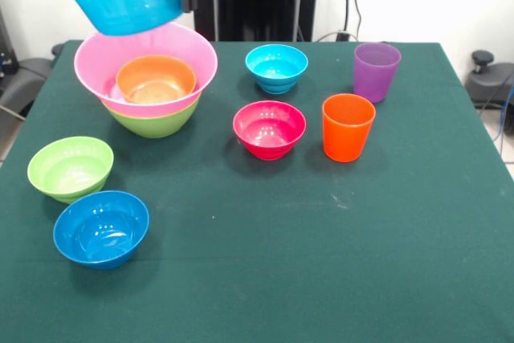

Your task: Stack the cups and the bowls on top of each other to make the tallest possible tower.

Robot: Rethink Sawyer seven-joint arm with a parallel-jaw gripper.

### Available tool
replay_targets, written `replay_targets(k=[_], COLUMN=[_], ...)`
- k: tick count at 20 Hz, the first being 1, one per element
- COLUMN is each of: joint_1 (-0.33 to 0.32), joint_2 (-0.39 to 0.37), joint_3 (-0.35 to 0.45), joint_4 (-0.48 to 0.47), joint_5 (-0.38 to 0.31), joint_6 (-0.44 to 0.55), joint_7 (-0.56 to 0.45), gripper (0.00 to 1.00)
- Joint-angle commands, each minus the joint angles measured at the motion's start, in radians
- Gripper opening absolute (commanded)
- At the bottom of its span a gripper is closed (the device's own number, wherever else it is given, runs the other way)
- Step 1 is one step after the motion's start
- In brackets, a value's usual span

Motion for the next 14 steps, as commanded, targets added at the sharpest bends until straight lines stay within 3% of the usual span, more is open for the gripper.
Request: replay_targets(k=[1, 7, 14], joint_1=[-0.022, -0.052, -0.059], joint_2=[-0.006, -0.006, 0.016], joint_3=[0.075, 0.087, 0.098], joint_4=[0.144, 0.224, 0.249], joint_5=[-0.006, -0.008, -0.019], joint_6=[0.047, -0.030, -0.080], joint_7=[-0.103, -0.080, -0.053], gripper=[0.00, 0.00, 0.00])
